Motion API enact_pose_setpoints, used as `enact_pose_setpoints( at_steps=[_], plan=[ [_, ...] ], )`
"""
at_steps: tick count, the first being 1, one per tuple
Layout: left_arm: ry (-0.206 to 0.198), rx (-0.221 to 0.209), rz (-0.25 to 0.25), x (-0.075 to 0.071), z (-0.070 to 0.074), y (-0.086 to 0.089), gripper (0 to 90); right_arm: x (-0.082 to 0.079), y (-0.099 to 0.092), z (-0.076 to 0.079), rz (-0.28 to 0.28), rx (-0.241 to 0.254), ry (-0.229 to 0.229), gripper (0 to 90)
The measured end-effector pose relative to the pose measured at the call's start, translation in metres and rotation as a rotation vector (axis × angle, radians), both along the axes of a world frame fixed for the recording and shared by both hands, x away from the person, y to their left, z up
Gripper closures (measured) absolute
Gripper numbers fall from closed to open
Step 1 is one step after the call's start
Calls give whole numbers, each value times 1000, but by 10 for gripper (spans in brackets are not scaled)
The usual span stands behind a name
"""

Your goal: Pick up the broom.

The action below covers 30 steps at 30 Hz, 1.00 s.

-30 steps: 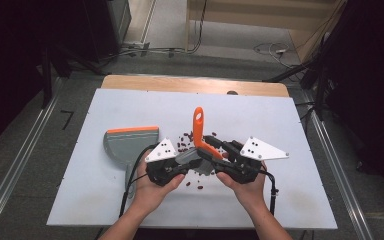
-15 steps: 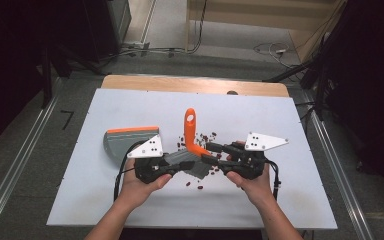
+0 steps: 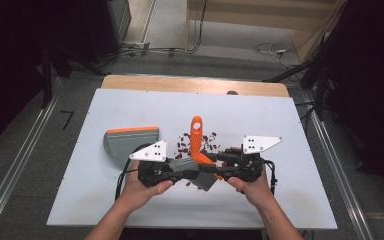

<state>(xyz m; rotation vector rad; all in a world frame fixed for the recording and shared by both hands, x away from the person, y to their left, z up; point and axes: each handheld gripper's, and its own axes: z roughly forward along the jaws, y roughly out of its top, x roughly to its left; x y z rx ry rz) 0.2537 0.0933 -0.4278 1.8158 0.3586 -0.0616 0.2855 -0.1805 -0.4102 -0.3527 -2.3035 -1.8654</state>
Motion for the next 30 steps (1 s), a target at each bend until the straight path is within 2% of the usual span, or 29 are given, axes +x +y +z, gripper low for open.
enact_pose_setpoints(
  at_steps=[3, 7, 9, 11, 13, 14, 16, 17, 18, 21, 22, 23, 24, 28, 30],
  plan=[
    [8, -1, -12, 1, -1, -1, 858, 0, 1, -1, 15, -3, 3, 634],
    [19, -7, -24, 1, -2, -1, 856, -1, 1, -1, 27, -21, -4, 684],
    [35, -16, -41, 3, -3, 1, 847, -2, 1, 1, 19, -30, -10, 687],
    [35, -21, -38, 3, -2, 2, 827, -4, 2, 2, 21, -30, -10, 689],
    [18, -17, 0, 1, -2, 4, 768, -6, 4, 4, 5, -35, -17, 689],
    [18, -17, 0, 1, -2, 4, 732, -6, 4, 5, -6, -41, -21, 690],
    [4, -8, 68, -1, -2, 7, 612, -6, 4, 6, -28, -42, -26, 690],
    [4, -8, 68, -1, -2, 7, 539, -6, 3, 7, -45, -47, -27, 689],
    [8, -4, 109, -1, -3, 10, 484, -5, 2, 7, -68, -52, -27, 690],
    [11, 4, 183, -1, -4, 15, 327, -2, -4, 8, -136, -57, -23, 690],
    [11, 4, 183, -1, -4, 15, 270, -2, -4, 8, -136, -57, -23, 690],
    [12, 7, 202, -1, -5, 17, 223, 0, -7, 8, -183, -77, -25, 690],
    [17, 5, 237, -1, -6, 21, 183, 1, -9, 7, -201, -84, -23, 690],
    [23, -8, 271, -1, -6, 28, 89, 4, -13, 7, -286, -113, -9, 690],
    [19, -9, 299, -1, -7, 33, 50, 6, -13, 7, -329, -142, -13, 690]
  ],
)
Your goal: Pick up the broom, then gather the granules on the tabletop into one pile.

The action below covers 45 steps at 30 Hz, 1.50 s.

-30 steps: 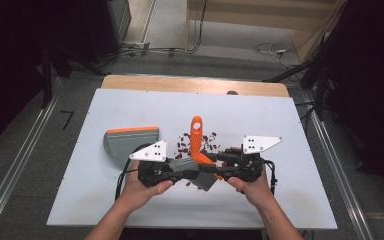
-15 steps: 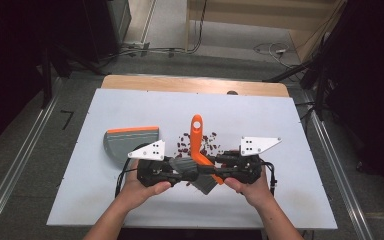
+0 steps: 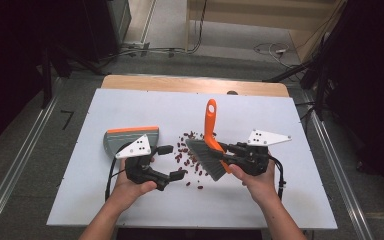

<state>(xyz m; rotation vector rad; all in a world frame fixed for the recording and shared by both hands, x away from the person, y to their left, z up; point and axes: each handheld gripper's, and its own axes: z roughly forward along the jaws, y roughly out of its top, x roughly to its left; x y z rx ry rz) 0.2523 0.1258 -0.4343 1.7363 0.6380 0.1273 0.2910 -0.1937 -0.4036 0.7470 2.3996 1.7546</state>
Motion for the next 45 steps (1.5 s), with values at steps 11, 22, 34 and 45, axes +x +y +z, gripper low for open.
enact_pose_setpoints(
  at_steps=[11, 22, 34, 45],
  plan=[
    [-25, 15, 105, -2, -1, 25, 0, 11, -5, -8, -164, -104, 5, 690],
    [-52, 33, 210, -12, -2, 56, 0, 27, -20, -6, -261, -188, 1, 690],
    [-86, 78, 299, -38, -14, 79, 1, 69, -17, -12, -366, -359, 23, 690],
    [-99, 61, 333, -43, -21, 91, 0, 114, 10, -17, -420, -588, 0, 690]
  ],
)
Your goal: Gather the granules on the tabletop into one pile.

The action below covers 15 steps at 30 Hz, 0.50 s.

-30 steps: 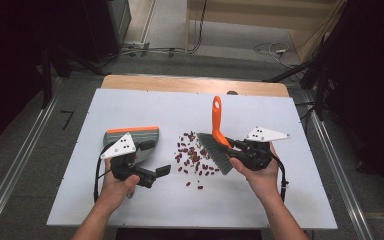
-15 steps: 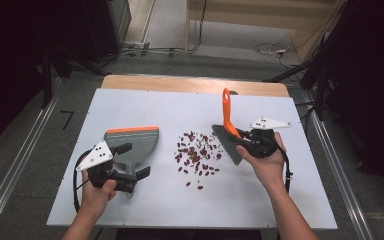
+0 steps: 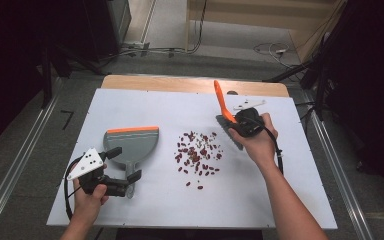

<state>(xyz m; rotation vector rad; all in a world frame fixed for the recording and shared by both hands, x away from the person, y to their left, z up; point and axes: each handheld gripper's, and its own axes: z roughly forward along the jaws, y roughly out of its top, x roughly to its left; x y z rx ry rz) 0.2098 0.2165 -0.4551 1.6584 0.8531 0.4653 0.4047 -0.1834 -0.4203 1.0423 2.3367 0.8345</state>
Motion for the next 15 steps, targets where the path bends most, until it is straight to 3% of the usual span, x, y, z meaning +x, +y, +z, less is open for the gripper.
enact_pose_setpoints(
  at_steps=[8, 15],
  plan=[
    [-6, 2, 9, -3, -4, 1, 0, 20, 22, -23, -1, -134, 16, 690],
    [-6, -1, 24, -3, -6, 6, 0, 8, 49, -28, 27, -214, 31, 691]
  ],
)
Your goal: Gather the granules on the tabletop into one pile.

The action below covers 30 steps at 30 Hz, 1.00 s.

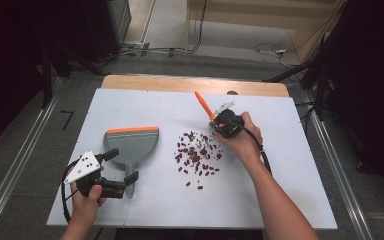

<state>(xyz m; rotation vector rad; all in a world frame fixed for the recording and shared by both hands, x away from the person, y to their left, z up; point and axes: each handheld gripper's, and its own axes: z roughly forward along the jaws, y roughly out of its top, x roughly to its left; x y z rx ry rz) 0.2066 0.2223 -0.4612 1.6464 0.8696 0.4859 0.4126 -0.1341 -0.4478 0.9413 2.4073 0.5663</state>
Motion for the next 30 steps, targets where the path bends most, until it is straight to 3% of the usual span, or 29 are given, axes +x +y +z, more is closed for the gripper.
enact_pose_setpoints(
  at_steps=[16, 24, 26, 30],
  plan=[
    [8, 30, -7, 1, -4, -5, 1, -38, 10, 1, 74, 31, 48, 690],
    [12, 20, -7, 2, -7, -5, 0, -46, 10, 3, 103, 33, 51, 690],
    [17, 18, -4, 2, -8, -5, 0, -46, 7, 7, 93, 69, 62, 690],
    [19, 21, 4, 3, -8, -2, 1, -54, 3, 21, 116, 116, 35, 690]
  ],
)
